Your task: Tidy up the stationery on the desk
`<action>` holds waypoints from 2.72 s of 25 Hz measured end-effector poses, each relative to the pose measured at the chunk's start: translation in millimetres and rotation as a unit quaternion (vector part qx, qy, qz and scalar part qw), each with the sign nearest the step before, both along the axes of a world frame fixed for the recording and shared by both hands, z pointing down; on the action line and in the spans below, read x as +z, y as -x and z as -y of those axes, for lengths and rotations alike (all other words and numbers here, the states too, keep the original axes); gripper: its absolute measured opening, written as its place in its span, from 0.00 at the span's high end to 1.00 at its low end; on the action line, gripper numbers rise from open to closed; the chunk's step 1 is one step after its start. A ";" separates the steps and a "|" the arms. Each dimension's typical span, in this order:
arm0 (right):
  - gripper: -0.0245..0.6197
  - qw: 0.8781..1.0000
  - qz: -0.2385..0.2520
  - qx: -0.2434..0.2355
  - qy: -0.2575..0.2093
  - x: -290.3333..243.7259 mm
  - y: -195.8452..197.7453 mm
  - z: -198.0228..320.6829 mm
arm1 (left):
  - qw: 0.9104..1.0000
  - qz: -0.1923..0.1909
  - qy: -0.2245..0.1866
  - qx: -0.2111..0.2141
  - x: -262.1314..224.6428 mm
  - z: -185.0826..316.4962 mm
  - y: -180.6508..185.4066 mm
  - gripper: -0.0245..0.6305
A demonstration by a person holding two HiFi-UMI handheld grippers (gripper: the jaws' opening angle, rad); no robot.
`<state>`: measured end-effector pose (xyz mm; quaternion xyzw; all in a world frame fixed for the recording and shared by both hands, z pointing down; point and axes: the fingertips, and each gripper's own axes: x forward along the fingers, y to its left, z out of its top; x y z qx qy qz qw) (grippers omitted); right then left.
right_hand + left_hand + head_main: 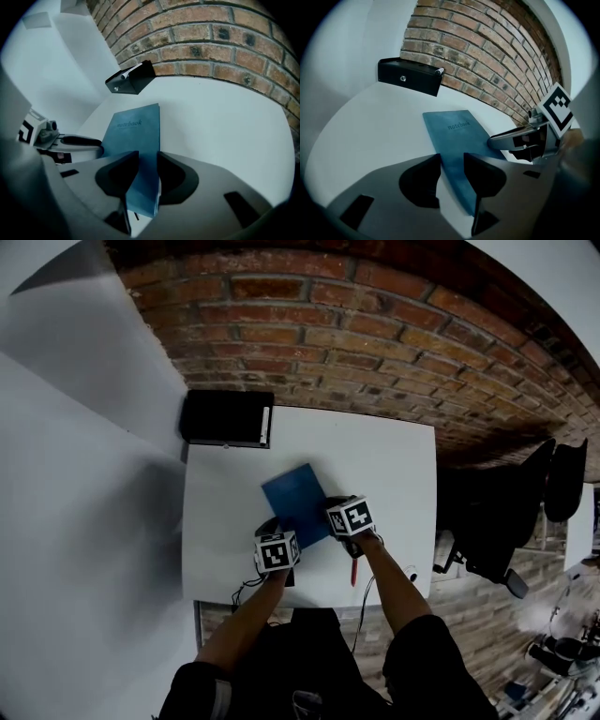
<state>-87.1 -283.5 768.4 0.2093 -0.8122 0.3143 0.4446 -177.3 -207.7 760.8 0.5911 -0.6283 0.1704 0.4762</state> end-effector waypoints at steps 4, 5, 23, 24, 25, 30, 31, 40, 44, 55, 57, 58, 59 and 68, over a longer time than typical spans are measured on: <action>0.76 0.999 0.004 0.039 0.008 0.0 0.5 -16.1 | 0.999 0.013 -0.004 0.030 0.1 -7.9 7.9 0.71; 0.76 0.999 0.005 0.052 0.010 0.2 0.5 -19.1 | 0.999 0.015 -0.005 0.038 0.1 -9.4 9.6 0.71; 0.78 0.975 0.026 0.219 0.019 0.4 10.4 -89.1 | 0.990 0.036 -0.013 0.136 0.8 -37.5 41.8 0.74; 0.78 0.974 0.026 0.223 0.018 0.0 11.5 -92.2 | 0.989 0.036 -0.014 0.139 0.6 -38.9 43.1 0.74; 0.78 0.973 0.026 0.228 0.018 -0.2 12.5 -95.4 | 0.989 0.036 -0.015 0.142 0.7 -40.5 44.4 0.74; 0.78 0.967 0.033 0.251 0.015 1.9 20.7 -112.3 | 0.987 0.041 -0.019 0.155 2.2 -50.1 54.1 0.74; 0.78 0.967 0.034 0.252 0.015 2.0 22.4 -115.0 | 0.987 0.042 -0.019 0.157 2.4 -52.4 55.8 0.74; 0.79 0.970 0.038 0.240 0.024 1.2 45.4 -143.0 | 0.986 0.049 -0.013 0.156 1.6 -82.1 78.6 0.74; 0.79 0.970 0.040 0.238 0.027 2.1 55.6 -155.2 | 0.987 0.049 -0.011 0.153 1.8 -95.5 89.1 0.74; 0.80 0.972 0.042 0.228 0.032 1.1 78.7 -182.9 | 0.987 0.052 -0.012 0.153 1.8 -124.1 112.4 0.74; 0.80 0.974 0.039 0.219 0.028 0.8 83.9 -185.7 | 0.987 0.052 -0.012 0.149 1.1 -127.8 117.0 0.74; 0.80 0.976 0.038 0.214 0.028 0.8 86.8 -187.1 | 0.988 0.052 -0.011 0.147 0.9 -129.6 119.7 0.74; 0.80 0.977 0.037 0.210 0.028 0.8 89.3 -188.7 | 0.988 0.052 -0.011 0.145 0.7 -131.6 122.0 0.74; 0.80 0.977 0.040 0.208 0.023 2.2 93.4 -192.0 | 0.988 0.052 -0.011 0.144 2.4 -136.5 126.4 0.74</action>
